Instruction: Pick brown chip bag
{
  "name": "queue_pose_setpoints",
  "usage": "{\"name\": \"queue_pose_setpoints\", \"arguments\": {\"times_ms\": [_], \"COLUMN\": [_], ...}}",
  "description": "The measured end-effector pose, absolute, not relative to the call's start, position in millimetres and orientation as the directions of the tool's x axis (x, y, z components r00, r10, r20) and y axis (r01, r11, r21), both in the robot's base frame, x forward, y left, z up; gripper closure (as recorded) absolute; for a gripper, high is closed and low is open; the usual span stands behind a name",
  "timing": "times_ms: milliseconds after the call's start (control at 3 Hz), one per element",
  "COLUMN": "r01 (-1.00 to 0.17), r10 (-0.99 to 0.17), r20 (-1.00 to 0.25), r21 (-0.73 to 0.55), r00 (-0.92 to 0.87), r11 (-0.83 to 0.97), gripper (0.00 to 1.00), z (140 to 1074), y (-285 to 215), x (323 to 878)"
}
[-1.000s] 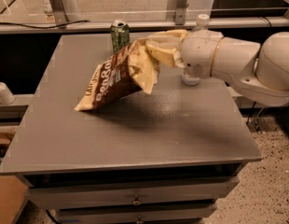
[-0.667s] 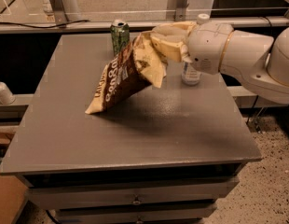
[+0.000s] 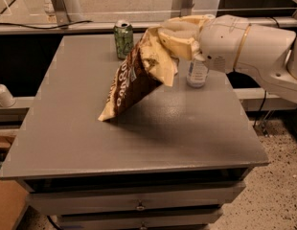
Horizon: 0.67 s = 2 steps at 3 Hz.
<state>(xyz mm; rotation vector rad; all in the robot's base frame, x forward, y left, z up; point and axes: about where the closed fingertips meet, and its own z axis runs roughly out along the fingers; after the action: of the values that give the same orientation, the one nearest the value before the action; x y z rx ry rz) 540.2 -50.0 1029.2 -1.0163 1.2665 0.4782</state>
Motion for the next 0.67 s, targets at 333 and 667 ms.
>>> {"name": "queue_pose_setpoints", "arguments": {"times_ms": [333,667], "r01": [-0.779,-0.760], "r10": [-0.225,-0.274], "r20": [-0.927,-0.909], "r21": [-0.374,-0.413], "r00": [0.300,0.313], "r11": [0.504,0.502], "gripper": [1.00,1.00], "z": [1038,1055], "y": [-54,-73], "x": [535,525]}}
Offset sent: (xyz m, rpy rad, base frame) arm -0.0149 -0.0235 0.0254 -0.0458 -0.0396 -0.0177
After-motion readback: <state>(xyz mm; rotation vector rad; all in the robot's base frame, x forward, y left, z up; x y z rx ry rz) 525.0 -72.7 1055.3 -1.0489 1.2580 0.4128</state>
